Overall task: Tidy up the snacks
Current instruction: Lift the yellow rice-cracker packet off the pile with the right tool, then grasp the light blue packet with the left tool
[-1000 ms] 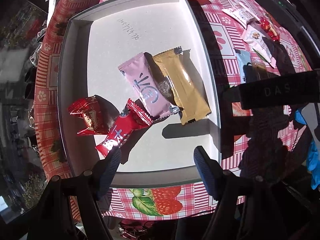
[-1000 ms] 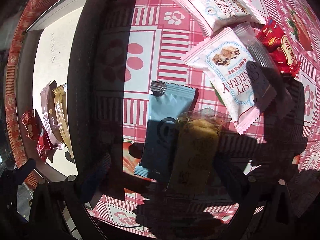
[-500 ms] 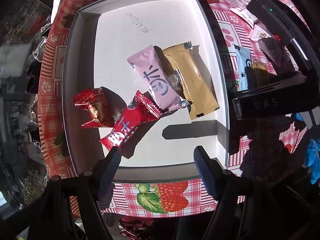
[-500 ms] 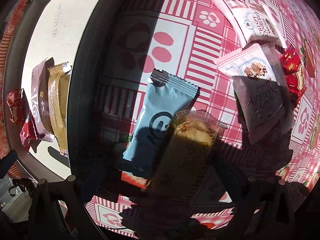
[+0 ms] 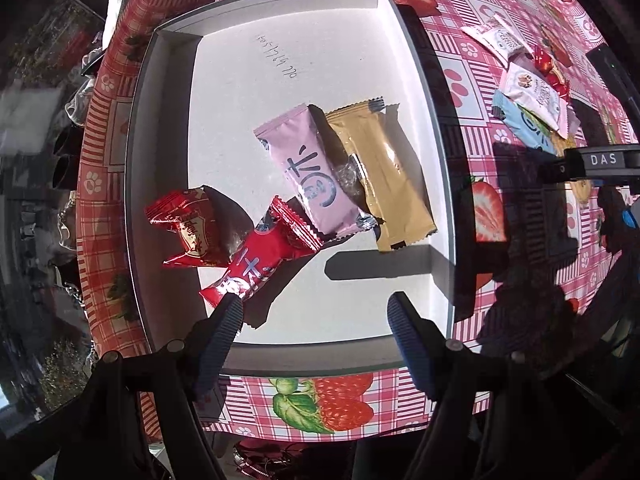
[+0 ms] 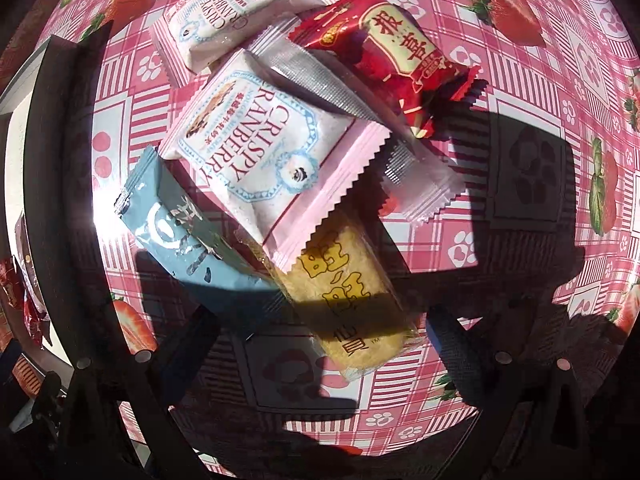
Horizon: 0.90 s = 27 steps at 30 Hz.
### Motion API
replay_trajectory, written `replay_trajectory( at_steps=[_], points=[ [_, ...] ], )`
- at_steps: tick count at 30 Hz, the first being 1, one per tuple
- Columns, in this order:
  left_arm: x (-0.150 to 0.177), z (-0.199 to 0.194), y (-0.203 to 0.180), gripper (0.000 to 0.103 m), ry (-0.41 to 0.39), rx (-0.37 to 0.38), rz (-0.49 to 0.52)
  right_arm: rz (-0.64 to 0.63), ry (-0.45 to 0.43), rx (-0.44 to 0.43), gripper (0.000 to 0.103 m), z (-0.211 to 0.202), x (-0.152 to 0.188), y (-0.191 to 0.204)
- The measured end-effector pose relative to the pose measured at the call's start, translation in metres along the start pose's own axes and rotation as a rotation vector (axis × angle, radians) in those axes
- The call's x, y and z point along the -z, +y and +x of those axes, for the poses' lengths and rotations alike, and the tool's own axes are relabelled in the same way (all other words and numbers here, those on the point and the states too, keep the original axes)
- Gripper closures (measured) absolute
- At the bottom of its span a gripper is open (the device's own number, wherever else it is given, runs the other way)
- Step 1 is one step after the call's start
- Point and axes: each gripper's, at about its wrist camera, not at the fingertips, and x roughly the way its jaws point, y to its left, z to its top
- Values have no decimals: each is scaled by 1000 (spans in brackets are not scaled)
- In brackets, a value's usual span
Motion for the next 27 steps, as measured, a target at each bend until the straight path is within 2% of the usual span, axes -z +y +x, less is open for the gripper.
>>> replay_trajectory(
  at_steps=[2, 6, 7, 9, 10, 12, 15, 17, 22, 24, 27],
  points=[
    [0, 3, 2, 25, 7, -1, -1, 68, -5, -60, 0, -1, 3, -20],
    [0, 5, 1, 25, 12, -1, 14, 140, -49, -128, 0, -7, 9, -45],
    [0, 3, 0, 25, 8, 3, 17, 149, -58, -136, 0, -15, -1, -57],
    [-1, -1, -4, 25, 4, 10, 27, 163, -69, -131, 0, -22, -10, -70],
    [-2, -2, -6, 25, 2, 15, 33, 175, -75, -128, 0, -31, -26, -94],
    [-7, -7, -18, 25, 1, 35, 46, 209, -86, -123, 0, -36, -33, -115],
    [-16, -15, -35, 25, 1, 93, 70, 244, -91, -114, 0, -36, -39, -142],
    [-24, -22, -51, 25, -1, 140, 89, 208, -77, -111, 0, -37, -40, -154],
    [-50, -28, -93, 23, 27, 263, 91, 25, -48, -74, 0, -3, -9, -110],
    [-67, -21, -103, 23, 65, 303, 45, -34, -37, -61, 0, 3, -4, -100],
    [-81, -3, -109, 24, 110, 313, -41, -119, -25, 12, 0, 5, 1, -84]
  ],
)
